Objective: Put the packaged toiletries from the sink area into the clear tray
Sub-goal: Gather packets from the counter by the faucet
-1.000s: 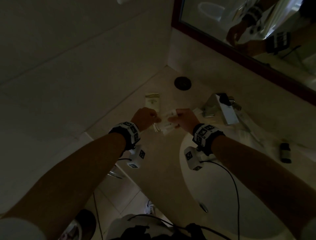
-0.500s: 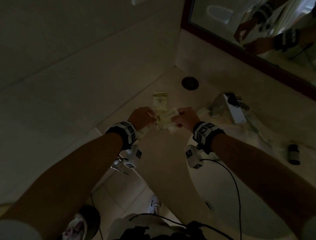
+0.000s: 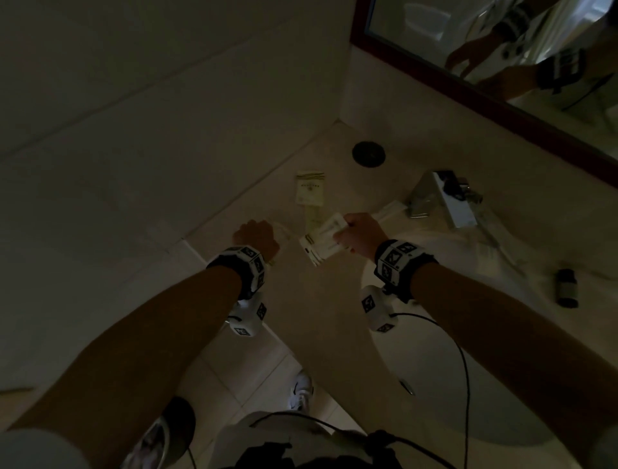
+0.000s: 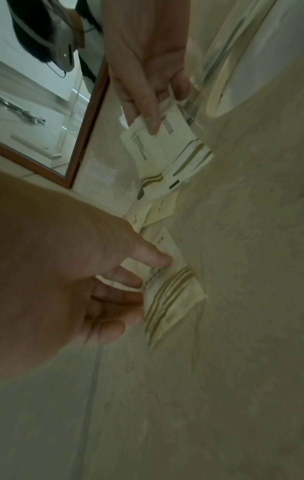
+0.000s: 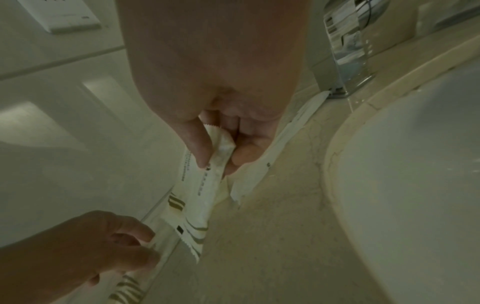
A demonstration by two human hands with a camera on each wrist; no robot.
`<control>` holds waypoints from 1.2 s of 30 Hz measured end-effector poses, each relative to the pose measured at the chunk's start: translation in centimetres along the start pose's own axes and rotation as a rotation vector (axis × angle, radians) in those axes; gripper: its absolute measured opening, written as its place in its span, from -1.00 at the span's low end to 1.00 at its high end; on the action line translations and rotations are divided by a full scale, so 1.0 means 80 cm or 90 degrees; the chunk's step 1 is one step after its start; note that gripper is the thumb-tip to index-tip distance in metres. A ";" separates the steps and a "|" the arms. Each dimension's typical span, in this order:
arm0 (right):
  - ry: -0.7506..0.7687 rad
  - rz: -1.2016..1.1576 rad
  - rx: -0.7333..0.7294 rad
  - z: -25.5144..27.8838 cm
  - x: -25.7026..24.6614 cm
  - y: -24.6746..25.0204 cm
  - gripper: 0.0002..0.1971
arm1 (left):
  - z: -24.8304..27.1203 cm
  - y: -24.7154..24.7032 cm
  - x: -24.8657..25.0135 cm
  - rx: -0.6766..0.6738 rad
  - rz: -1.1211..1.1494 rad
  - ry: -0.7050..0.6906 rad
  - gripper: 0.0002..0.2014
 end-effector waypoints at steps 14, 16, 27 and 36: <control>-0.032 0.012 -0.007 0.012 0.011 0.011 -0.70 | 0.009 0.010 0.015 0.079 0.233 -0.093 -0.61; -0.034 0.015 -0.002 0.014 0.011 0.014 -0.70 | 0.013 0.013 0.022 0.083 0.304 -0.134 -0.64; -0.050 -0.059 0.012 0.044 0.043 0.042 -0.54 | 0.033 0.014 0.095 -0.045 0.423 -0.289 -0.55; -0.097 -0.115 0.082 0.094 0.097 0.075 -0.68 | 0.061 -0.004 0.167 -0.112 0.356 -0.364 -0.54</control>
Point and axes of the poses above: each hand's wrist, its own z-axis away from the middle knuckle, its own y-axis out of the back of the hand, x = y × z, the point moved 1 cm from there along -z, towards the middle knuckle, and after that the axes turned 9 degrees about -x, right-handed, at the moved point
